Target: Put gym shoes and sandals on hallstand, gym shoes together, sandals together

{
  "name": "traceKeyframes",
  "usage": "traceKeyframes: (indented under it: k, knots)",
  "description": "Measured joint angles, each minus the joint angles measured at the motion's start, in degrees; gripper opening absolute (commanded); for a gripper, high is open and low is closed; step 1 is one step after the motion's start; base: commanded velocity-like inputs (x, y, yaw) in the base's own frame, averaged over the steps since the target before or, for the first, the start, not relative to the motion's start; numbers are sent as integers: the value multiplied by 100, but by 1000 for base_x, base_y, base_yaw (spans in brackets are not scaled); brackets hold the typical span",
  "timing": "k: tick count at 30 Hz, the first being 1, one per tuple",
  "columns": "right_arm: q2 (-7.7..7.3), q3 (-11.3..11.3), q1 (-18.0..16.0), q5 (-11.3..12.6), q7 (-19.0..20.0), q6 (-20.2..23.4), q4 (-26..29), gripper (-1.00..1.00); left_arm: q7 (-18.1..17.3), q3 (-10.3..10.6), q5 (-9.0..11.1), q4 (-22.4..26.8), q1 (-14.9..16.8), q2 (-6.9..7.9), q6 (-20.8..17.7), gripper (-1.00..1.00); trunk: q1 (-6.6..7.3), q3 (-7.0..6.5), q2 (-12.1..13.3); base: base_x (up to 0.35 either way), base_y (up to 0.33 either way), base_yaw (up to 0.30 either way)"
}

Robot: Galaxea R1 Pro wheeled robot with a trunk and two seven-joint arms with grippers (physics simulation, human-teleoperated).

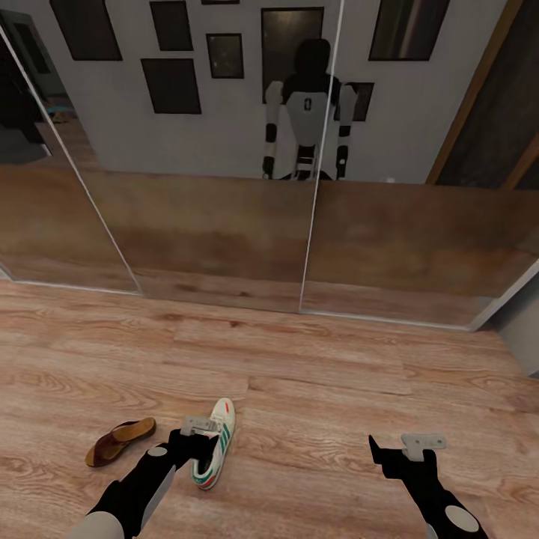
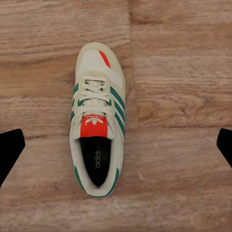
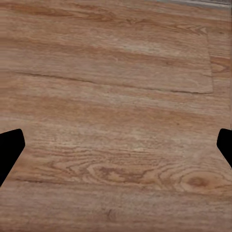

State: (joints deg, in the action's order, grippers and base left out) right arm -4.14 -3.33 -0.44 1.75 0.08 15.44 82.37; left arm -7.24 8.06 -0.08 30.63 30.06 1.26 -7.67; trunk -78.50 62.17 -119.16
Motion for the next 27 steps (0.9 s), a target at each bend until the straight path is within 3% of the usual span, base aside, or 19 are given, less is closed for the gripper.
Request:
traceKeyframes:
  k: [8,21,27]
  knots:
    - [2,0,0,0,-1,6,58,100,0,16,0,0,0,0,0,100,0,0,0,0,9,-197]
    - [2,0,2,0,-10,12,60,100,-2,24,12,9,-3,0,7,100,0,0,0,0,1,-24]
    - [2,3,0,0,-11,15,60,100,-1,19,7,10,-3,0,7,100,-131,117,-239,0,0,-2]
